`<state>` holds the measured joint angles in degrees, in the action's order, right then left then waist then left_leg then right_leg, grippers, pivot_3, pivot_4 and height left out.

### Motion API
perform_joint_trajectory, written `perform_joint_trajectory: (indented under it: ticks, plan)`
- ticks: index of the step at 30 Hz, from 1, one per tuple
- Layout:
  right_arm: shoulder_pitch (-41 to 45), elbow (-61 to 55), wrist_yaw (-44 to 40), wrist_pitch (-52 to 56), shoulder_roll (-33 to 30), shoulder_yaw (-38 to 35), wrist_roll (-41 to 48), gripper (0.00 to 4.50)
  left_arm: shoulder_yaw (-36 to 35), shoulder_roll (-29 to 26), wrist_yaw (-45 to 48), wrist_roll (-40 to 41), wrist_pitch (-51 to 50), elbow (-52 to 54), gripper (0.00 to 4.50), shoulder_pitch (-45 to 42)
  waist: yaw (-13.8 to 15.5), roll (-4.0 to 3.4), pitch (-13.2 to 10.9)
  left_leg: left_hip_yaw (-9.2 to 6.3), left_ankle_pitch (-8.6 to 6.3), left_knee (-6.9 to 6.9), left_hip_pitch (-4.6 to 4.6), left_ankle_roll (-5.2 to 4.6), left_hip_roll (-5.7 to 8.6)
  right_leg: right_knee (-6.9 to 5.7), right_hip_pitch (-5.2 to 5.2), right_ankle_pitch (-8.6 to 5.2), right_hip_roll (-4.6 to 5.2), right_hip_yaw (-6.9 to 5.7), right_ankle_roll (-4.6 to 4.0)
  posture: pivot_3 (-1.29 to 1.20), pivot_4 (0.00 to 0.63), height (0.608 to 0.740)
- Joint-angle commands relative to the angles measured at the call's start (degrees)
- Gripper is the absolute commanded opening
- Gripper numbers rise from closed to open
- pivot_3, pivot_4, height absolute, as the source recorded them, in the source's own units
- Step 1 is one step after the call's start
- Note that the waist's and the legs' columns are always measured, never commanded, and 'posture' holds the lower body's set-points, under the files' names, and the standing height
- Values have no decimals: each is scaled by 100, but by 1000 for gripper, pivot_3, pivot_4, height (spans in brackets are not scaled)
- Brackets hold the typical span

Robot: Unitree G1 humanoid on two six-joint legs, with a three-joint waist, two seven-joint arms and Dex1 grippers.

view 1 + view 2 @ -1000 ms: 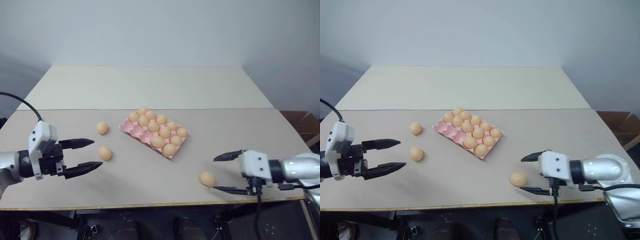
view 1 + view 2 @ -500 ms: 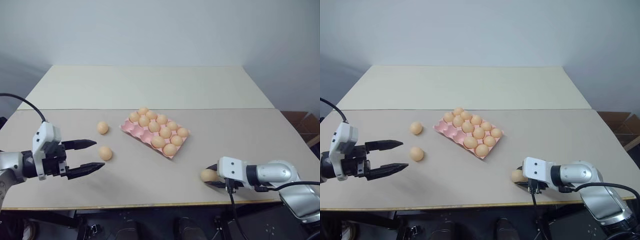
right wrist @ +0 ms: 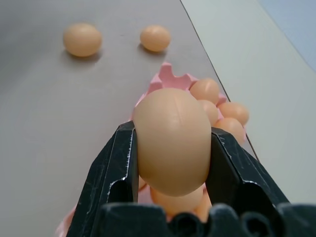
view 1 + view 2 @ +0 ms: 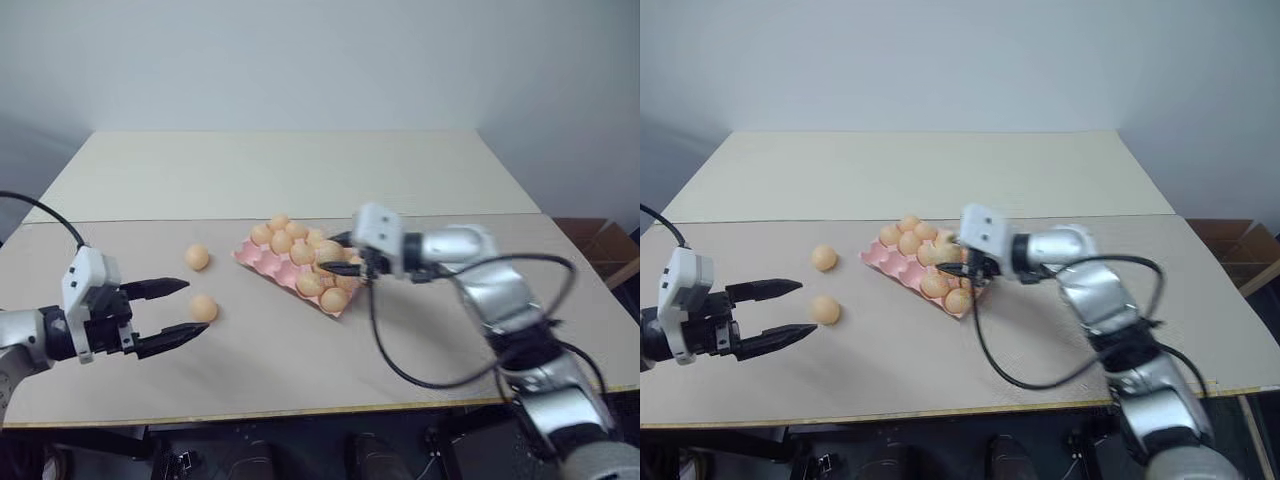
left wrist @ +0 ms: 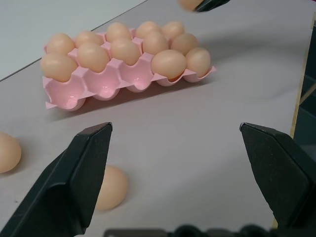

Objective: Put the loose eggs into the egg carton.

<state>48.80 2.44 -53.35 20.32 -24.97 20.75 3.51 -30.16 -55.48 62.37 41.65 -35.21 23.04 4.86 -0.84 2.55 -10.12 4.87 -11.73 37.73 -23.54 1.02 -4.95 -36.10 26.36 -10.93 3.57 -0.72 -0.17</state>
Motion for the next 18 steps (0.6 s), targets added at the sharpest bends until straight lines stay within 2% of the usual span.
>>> perform_joint_trajectory:
  ticks: [1,7,11,15,18]
  plan:
    - [423,865,384,-371,442,257,-496,1712,-228,30,-73,60,37,223,4500,90,6,2,1,0,0,0,0,0,0,1,0,2,1,-1,-3,0,150,740]
    - [720,1765,791,-732,1093,361,-894,1712,-460,-11,-93,73,16,323,4500,308,-6,2,1,0,0,-1,0,1,-2,-3,2,15,1,-4,-1,0,150,740]
    - [846,1831,1076,-584,1354,130,-904,2919,-523,-36,-86,88,3,353,4500,353,-25,1,1,0,0,-1,4,1,-4,-8,3,9,-1,-3,9,0,150,740]
    - [830,1266,1073,-363,1191,-239,-732,4286,-474,-68,-75,68,14,312,4500,302,0,0,0,0,0,-1,4,2,-6,-8,2,10,-2,-5,9,0,150,740]
    - [690,726,923,-120,999,-485,-532,4286,-422,-91,-55,37,37,242,4500,246,5,0,0,1,-1,-1,-1,3,-5,-1,3,10,-1,-4,10,0,150,740]
